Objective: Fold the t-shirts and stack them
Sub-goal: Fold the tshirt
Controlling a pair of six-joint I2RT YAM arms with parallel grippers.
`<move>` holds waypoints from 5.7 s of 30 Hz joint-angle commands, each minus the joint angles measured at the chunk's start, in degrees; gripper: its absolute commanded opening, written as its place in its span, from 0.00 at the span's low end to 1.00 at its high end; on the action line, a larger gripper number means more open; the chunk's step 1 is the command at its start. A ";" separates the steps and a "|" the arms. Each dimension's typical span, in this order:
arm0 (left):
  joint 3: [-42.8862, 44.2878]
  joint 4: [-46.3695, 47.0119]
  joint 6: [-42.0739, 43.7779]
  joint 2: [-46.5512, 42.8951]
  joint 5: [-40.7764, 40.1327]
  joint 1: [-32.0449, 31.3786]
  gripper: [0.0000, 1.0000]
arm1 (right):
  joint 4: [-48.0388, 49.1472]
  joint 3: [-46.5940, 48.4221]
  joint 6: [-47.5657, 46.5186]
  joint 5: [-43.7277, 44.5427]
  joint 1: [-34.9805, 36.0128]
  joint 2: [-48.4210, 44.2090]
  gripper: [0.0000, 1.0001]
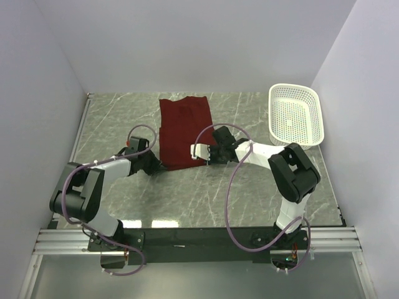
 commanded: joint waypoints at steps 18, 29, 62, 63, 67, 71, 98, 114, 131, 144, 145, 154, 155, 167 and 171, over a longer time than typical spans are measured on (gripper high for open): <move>-19.91 -16.76 -13.71 -43.58 8.10 -13.65 0.01 | -36.27 -12.71 -2.36 -19.97 4.67 -27.77 0.00; 1.04 -9.66 -4.15 -23.75 5.72 -9.18 0.00 | -35.47 1.85 4.50 -20.67 -6.64 -18.85 0.00; 62.35 -8.42 3.96 39.98 17.15 4.28 0.01 | -30.73 54.16 34.30 -10.40 -18.00 24.69 0.00; 62.61 -8.42 3.96 40.42 17.41 4.28 0.01 | -30.30 53.99 34.56 -10.31 -17.92 24.77 0.00; 64.63 -9.21 4.05 42.18 17.42 4.28 0.01 | -28.10 51.80 35.70 -9.52 -17.92 22.76 0.00; 67.53 -10.00 3.70 44.03 17.07 4.28 0.01 | -26.61 50.83 37.19 -7.32 -18.18 22.49 0.00; 54.53 -0.33 12.75 31.02 24.86 2.97 0.38 | -24.99 47.12 40.70 -27.95 -19.23 18.69 0.16; 69.62 -2.61 9.41 51.40 31.93 -0.03 0.20 | -28.27 44.06 53.20 -48.64 -18.88 28.90 0.17; 74.65 1.53 1.41 56.15 24.02 5.95 0.24 | -24.58 35.62 58.12 -40.63 -20.64 29.52 0.15; 85.28 -0.06 -0.70 59.15 22.25 8.15 0.27 | -25.11 33.08 57.94 -38.78 -20.73 27.68 0.16; 85.81 -0.59 -0.61 59.15 22.08 8.32 0.28 | -25.11 32.98 57.94 -38.52 -20.73 27.59 0.16; 78.45 -0.60 6.85 50.37 22.59 9.38 0.32 | -29.58 34.03 50.59 -40.61 -20.73 24.87 0.15; 76.35 0.36 7.90 46.88 23.47 9.03 0.32 | -31.85 34.47 48.73 -43.24 -20.81 23.12 0.15; 38.54 12.31 13.54 26.19 32.36 1.91 0.33 | -30.12 51.51 58.88 -46.36 -22.48 28.62 0.14; 38.09 14.43 11.79 29.43 33.76 0.42 0.32 | -25.12 59.16 72.84 -44.06 -22.75 34.61 0.08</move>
